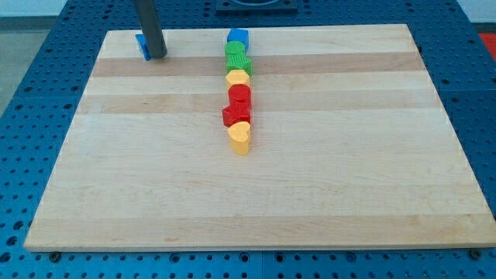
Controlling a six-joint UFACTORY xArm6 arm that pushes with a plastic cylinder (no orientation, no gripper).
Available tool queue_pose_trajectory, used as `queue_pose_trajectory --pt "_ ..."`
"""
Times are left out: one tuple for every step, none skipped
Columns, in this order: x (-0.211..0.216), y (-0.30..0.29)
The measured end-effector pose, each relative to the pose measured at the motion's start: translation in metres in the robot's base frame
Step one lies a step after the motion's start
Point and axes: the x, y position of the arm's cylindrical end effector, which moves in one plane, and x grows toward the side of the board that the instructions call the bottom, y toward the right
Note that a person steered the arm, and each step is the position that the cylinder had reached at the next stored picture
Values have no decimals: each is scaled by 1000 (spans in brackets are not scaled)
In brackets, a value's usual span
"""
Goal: Move the blue triangle to the top left of the board
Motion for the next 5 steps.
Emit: queue_pose_trajectory --pt "0 -14" --pt "0 -31" --pt "-1 -37" --pt "-6 -37" --pt "-17 -37"
